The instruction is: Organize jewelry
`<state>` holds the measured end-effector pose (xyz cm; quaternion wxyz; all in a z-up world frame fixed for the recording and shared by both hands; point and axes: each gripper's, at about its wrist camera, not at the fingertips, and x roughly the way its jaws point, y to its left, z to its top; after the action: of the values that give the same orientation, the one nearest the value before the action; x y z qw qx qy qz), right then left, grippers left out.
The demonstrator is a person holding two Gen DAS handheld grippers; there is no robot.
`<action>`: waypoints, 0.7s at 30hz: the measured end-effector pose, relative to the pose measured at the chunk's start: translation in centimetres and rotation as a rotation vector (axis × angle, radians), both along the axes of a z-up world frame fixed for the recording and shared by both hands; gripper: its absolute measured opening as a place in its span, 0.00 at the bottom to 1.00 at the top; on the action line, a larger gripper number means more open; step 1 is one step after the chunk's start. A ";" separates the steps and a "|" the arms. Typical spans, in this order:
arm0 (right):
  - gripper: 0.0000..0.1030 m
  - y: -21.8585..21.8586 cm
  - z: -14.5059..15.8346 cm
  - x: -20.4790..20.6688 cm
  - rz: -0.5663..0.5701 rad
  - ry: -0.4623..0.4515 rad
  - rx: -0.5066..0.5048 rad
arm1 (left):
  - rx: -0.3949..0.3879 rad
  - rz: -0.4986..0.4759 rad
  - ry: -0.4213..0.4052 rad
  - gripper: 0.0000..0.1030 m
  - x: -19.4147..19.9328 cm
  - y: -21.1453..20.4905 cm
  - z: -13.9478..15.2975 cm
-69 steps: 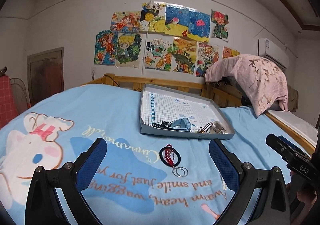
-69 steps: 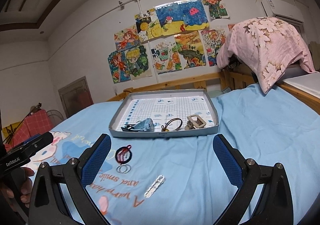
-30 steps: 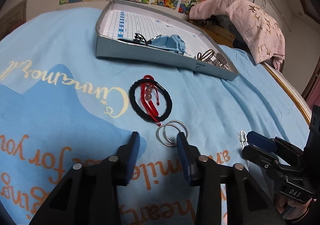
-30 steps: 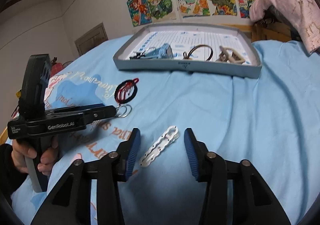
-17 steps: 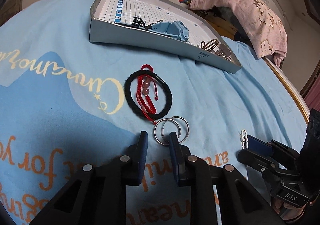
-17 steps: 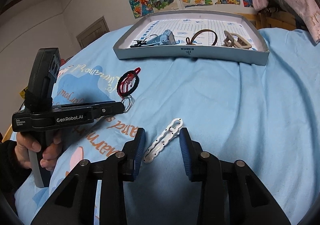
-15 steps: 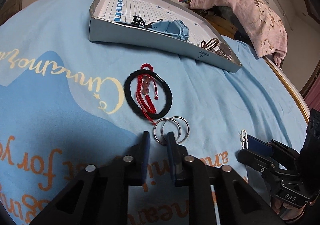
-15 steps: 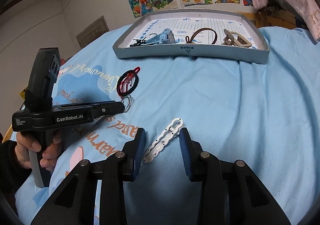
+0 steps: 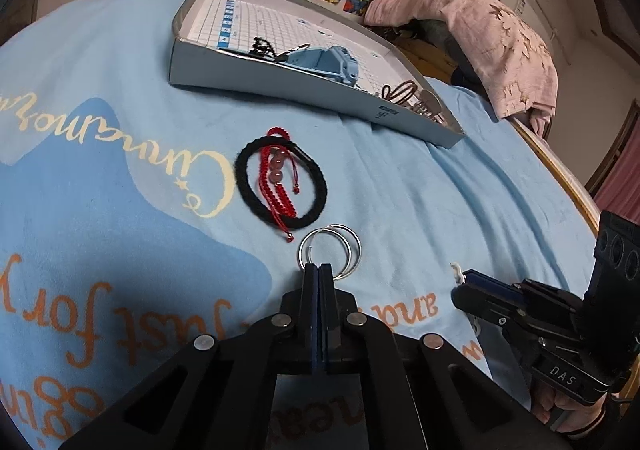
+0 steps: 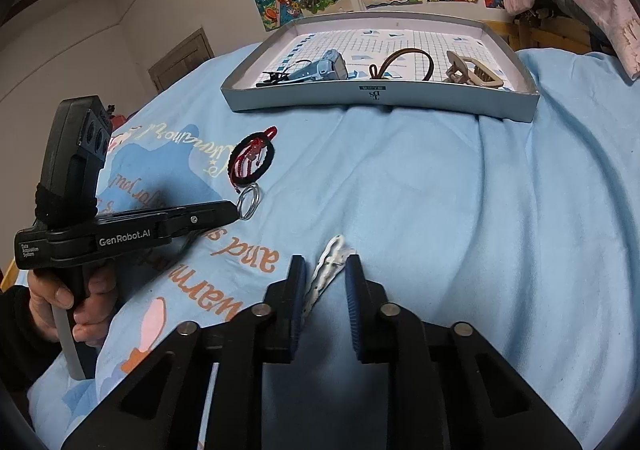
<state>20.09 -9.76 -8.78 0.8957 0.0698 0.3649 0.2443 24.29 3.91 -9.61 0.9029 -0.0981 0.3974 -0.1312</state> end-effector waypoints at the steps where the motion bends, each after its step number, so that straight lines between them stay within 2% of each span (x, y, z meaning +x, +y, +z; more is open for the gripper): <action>1: 0.13 0.1 0.0 -0.1 0.000 -0.004 -0.004 | 0.003 -0.001 -0.001 0.01 0.0 -0.1 0.0; 7: 0.12 0.1 0.0 -0.1 0.000 -0.008 0.000 | 0.005 0.021 0.005 0.01 0.2 0.1 0.0; 12: 0.12 0.0 -0.1 -0.1 0.001 -0.004 0.010 | 0.035 0.056 0.009 0.01 0.3 0.2 0.3; 21: 0.12 -0.7 -0.1 -0.2 -0.019 -0.012 0.043 | 0.041 0.022 0.032 0.01 1.0 -0.3 0.5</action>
<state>19.87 -10.49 -8.84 0.8984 0.0910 0.3535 0.2441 25.26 3.64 -9.10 0.8997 -0.0860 0.4132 -0.1115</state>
